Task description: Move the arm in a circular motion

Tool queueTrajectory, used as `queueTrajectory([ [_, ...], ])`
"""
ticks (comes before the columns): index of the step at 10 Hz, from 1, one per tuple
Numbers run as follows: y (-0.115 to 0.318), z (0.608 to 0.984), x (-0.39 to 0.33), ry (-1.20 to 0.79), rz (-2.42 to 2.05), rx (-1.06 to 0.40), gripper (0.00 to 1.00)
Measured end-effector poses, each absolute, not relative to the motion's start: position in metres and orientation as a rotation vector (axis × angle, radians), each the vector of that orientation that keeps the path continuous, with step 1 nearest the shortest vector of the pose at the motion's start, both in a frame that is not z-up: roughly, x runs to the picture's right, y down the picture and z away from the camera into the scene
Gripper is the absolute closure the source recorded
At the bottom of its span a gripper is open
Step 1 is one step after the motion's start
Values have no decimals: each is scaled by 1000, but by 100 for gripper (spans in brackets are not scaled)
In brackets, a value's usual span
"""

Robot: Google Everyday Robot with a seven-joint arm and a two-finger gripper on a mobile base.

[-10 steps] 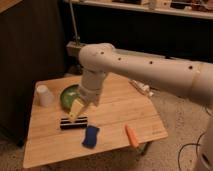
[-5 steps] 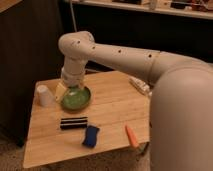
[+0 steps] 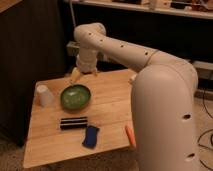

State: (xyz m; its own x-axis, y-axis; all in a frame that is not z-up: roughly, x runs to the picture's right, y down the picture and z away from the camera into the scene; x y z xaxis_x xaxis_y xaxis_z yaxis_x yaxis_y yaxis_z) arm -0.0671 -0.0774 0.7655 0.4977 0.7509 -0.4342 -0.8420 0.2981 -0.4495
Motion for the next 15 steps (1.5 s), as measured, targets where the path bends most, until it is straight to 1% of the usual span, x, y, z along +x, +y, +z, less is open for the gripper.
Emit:
queueTrajectory([
  [1,-88,776,-25,185,1125,-659,20],
  [3,-92,785,30,228,1202,-628,20],
  [7,-79,783,132,260,1373,-590,20],
  [11,-32,750,213,322,1448,-594,20],
  [13,12,719,218,348,1384,-647,20],
  [15,51,685,198,316,1300,-710,20],
])
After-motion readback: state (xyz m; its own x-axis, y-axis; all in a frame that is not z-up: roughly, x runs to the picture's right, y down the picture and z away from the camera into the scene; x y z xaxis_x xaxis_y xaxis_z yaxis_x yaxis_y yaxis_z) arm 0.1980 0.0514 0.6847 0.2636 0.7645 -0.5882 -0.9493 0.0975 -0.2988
